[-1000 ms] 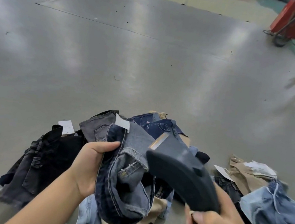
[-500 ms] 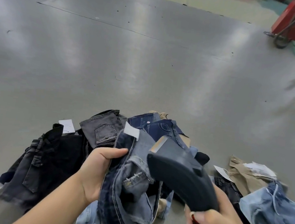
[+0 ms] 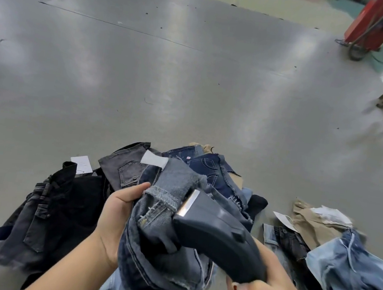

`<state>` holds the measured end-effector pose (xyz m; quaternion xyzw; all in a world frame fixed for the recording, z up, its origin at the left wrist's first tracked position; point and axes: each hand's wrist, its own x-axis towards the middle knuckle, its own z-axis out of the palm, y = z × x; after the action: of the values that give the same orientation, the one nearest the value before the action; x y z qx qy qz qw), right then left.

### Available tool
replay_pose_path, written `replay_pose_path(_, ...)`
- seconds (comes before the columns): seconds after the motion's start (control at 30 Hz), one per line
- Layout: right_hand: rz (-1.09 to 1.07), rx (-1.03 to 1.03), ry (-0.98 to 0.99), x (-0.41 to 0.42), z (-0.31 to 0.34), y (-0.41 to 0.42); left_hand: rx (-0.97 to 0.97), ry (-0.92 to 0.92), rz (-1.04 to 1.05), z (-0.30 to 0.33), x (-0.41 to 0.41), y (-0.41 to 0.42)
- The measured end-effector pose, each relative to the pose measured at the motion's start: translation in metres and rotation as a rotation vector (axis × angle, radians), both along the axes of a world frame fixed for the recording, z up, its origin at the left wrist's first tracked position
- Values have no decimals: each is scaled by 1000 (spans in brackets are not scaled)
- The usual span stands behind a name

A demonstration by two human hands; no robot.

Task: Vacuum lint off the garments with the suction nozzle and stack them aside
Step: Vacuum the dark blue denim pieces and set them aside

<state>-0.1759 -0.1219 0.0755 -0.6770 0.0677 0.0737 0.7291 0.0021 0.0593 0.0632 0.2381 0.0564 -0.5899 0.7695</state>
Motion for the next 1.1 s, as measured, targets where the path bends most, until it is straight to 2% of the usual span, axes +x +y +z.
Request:
replay_pose_path(0.23, -39, 99, -96, 3, -6, 1, 74, -19, 24, -4, 1, 0)
replay_pose_path(0.33, -197, 185, -125, -2, -8, -8, 166, -53, 36, -5, 2, 0)
replay_pose_path(0.43, -285, 43, -98, -10, 0, -19, 215, -122, 36, 1, 9, 3)
replay_pose_path(0.5, -335, -56, 15, -13, 6, -22, 230, -170, 39, 6, 16, 7)
replay_pose_path(0.53, -317, -187, 60, -14, 7, -21, 229, -188, 35, 8, 19, 9)
replay_pose_path(0.6, -144, -440, 75, -11, 12, -13, 224, -223, 2, 11, 22, 11)
replay_pose_path(0.63, -78, -478, 91, -8, 14, -9, 224, -236, -26, 12, 22, 12)
replay_pose_path(0.87, -77, -369, 101, 3, 12, 4, 295, -294, -173, 11, 12, 8)
replay_pose_path(1.0, -241, -134, 58, 4, 11, 3, 286, -322, -234, 9, 7, 6)
replay_pose_path(1.1, -339, -160, 85, -6, 11, -9, 250, -264, -160, 9, 13, 7)
